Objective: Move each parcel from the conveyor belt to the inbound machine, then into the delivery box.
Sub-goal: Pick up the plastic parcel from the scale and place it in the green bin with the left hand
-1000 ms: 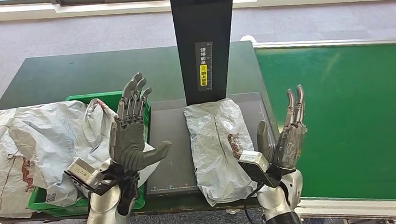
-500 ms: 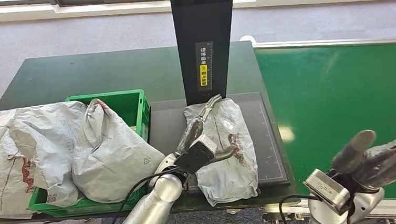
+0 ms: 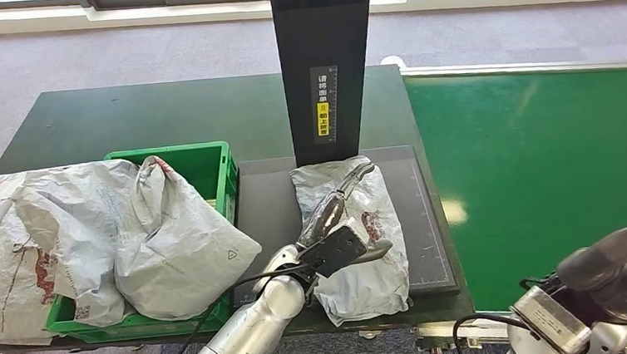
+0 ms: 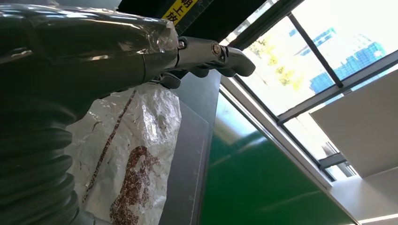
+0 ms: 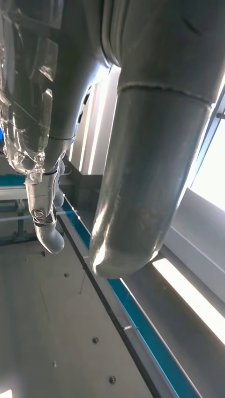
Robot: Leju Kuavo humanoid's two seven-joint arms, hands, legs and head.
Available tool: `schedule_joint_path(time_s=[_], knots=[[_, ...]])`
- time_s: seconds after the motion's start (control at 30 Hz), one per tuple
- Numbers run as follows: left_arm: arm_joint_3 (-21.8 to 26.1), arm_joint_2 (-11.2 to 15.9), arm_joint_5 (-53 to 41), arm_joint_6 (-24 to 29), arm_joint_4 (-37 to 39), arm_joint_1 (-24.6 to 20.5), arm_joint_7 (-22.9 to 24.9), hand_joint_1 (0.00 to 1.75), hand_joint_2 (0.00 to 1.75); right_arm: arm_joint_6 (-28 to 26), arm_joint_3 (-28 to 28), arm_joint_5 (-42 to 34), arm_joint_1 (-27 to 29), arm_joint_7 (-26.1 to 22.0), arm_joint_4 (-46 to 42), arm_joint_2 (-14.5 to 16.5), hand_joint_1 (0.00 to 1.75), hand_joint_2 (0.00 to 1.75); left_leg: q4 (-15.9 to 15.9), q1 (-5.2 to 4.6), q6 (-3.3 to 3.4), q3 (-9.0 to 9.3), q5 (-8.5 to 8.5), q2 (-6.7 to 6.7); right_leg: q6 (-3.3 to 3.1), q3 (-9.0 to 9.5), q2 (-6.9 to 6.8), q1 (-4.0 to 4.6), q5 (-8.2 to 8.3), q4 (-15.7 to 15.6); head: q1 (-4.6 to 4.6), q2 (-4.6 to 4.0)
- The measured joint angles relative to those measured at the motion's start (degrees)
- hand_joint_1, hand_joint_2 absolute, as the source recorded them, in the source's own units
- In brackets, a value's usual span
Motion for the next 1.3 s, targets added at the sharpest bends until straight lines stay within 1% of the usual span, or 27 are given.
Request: schedule_joint_path(time_s=[0.1, 0.2, 0.27, 0.33, 0.37, 0.4, 0.5, 0.53, 0.57, 0.63, 0.7, 0.8, 0.83, 0.93, 0.97, 1.13, 1.3], knots=[[-3.33, -0.14, 3.37, 3.29, 4.03, -2.02, 2.33, 0.00, 1.75, 0.00, -0.55, -0.50, 0.07, 0.00, -0.14, 0.00, 0.00, 0.00, 0.00, 0.00, 0.01, 0.00, 0.00, -0.02, 0.01, 0.02, -0.01, -0.01, 0.00, 0.00, 0.01, 0.00], [-7.72, -0.16, 7.76, 6.45, 8.37, -3.77, 3.56, 0.00, 1.75, 0.02, -0.92, -1.16, 0.11, 0.01, -0.10, 0.00, 0.00, 0.00, 0.00, -0.01, 0.02, -0.01, -0.01, -0.02, 0.01, 0.03, -0.01, -0.02, 0.00, 0.00, 0.00, 0.00], [-10.42, -0.16, 9.17, 8.18, 10.97, -4.83, 4.45, 0.00, 1.75, 0.06, -0.93, -1.41, 0.09, 0.01, -0.02, 0.00, 0.00, 0.87, 0.00, -0.01, 0.02, -0.01, -0.01, -0.03, 0.01, 0.04, -0.01, -0.01, 0.00, 0.00, 0.00, 0.01], [-12.66, -0.16, 8.42, 10.21, 13.16, -5.72, 6.29, 0.00, 1.75, 0.10, -0.93, -1.44, 0.08, 0.01, 0.11, 0.00, 0.00, 1.75, -0.01, 0.00, 0.02, -0.01, -0.01, -0.03, 0.00, 0.04, -0.01, -0.01, 0.00, 0.00, 0.00, 0.01], [-13.79, -0.16, 7.04, 11.76, 14.28, -6.21, 8.15, 0.00, 1.75, 0.10, -0.93, -1.38, 0.06, 0.01, 0.20, 0.00, 0.00, 1.75, -0.01, 0.00, 0.02, -0.01, -0.01, -0.04, 0.00, 0.04, -0.01, 0.00, 0.00, 0.00, 0.00, 0.01], [-15.14, -0.16, 4.78, 13.68, 15.46, -6.78, 11.22, 0.00, 1.75, 0.11, -0.93, -1.29, 0.05, 0.01, 0.30, 0.00, 0.00, 1.75, -0.01, 0.00, 0.02, -0.01, -0.01, -0.04, 0.00, 0.04, -0.01, 0.00, 0.00, 0.01, 0.00, 0.00], [-20.58, -0.16, -3.56, 18.68, 19.13, -8.37, 24.12, 0.00, 1.75, 0.11, -0.93, -0.90, 0.02, 0.01, 0.63, 0.00, 0.00, 1.75, -0.02, 0.00, 0.02, -0.02, -0.01, -0.04, 0.01, 0.04, -0.02, 0.00, 0.00, 0.01, -0.01, 0.00], [-22.46, -0.16, -5.57, 19.39, 20.24, -8.69, 27.56, 0.00, 1.75, 0.11, -0.93, -0.77, 0.01, 0.00, 0.71, 0.00, 0.00, 1.75, -0.02, 0.00, 0.02, -0.02, -0.01, -0.04, 0.01, 0.04, -0.03, 0.00, -0.01, 0.01, -0.01, 0.00], [-24.08, -0.15, -6.94, 19.74, 21.25, -8.95, 29.94, 0.00, 1.75, 0.11, -0.93, -0.67, 0.01, -0.01, 0.75, 0.00, 0.00, 1.75, -0.02, 0.00, 0.02, -0.02, -0.01, -0.04, 0.01, 0.04, -0.03, 0.00, -0.01, 0.01, -0.01, 0.01], [-26.95, -0.14, -8.85, 19.88, 23.07, -9.52, 33.24, 0.00, 1.75, 0.11, -0.93, -0.50, 0.00, -0.02, 0.79, 0.00, 0.00, 1.75, -0.02, 0.00, 0.02, -0.03, -0.01, -0.04, 0.01, 0.05, -0.04, 0.00, -0.01, 0.01, 0.00, 0.01], [-29.27, -0.14, -10.25, 19.29, 24.58, -10.32, 35.58, 0.00, 1.75, 0.11, -0.93, -0.34, 0.01, -0.02, 0.79, 0.00, 0.00, 1.75, -0.02, 0.00, 0.02, -0.02, -0.01, -0.05, 0.01, 0.06, -0.04, -0.01, -0.01, 0.01, 0.00, 0.00], [-31.99, -0.13, -11.46, 18.15, 26.14, -11.32, 37.56, 0.00, 1.75, 0.11, -0.93, -0.26, 0.02, -0.02, 0.77, 0.00, 0.00, 1.75, -0.02, 0.00, 0.04, 0.02, -0.03, -0.05, 0.02, 0.10, -0.04, -0.01, -0.01, 0.01, 0.00, 0.00], [-32.59, -0.12, -11.63, 17.86, 26.46, -11.56, 37.85, 0.03, 1.75, 0.11, -0.93, -0.26, 0.02, -0.02, 0.76, 0.00, 0.00, 1.75, -0.02, 0.00, 0.05, 0.04, -0.03, -0.05, 0.02, 0.12, -0.04, -0.01, -0.02, 0.01, 0.00, 0.00], [-33.88, -0.12, -11.89, 16.92, 27.13, -12.05, 38.58, 1.34, 1.75, 0.11, -0.93, -0.26, 0.03, -0.02, 0.72, 0.00, 0.00, 1.75, -0.02, 0.00, 0.06, 0.11, -0.04, -0.05, 0.03, 0.19, -0.04, 0.00, -0.02, 0.01, -0.01, 0.00], [-34.24, -0.12, -12.04, 16.45, 27.35, -12.13, 38.87, 1.75, 1.75, 0.11, -0.93, -0.25, 0.03, -0.02, 0.70, 0.00, 0.00, 1.75, -0.02, 0.00, 0.06, 0.14, -0.04, -0.04, 0.03, 0.22, -0.04, 0.00, -0.02, 0.01, -0.01, 0.00], [-36.47, -0.10, -14.14, 13.14, 28.62, -12.74, 41.00, 1.75, 1.75, 0.11, -0.93, 0.09, 0.05, -0.04, 0.54, 0.00, 0.00, 1.75, -0.05, 0.00, 0.14, 0.31, -0.11, -0.01, 0.04, 0.42, -0.04, 0.00, -0.04, 0.00, 0.00, 0.00], [-37.94, -0.10, -15.04, 12.75, 29.46, -13.05, 42.50, 1.75, 1.75, 0.11, -0.93, 0.26, 0.09, -0.04, 0.26, 0.00, 0.00, 1.75, -0.05, 0.00, 0.16, 0.47, -0.12, 0.02, 0.04, 0.56, -0.03, 0.00, -0.03, 0.00, 0.01, 0.00]])
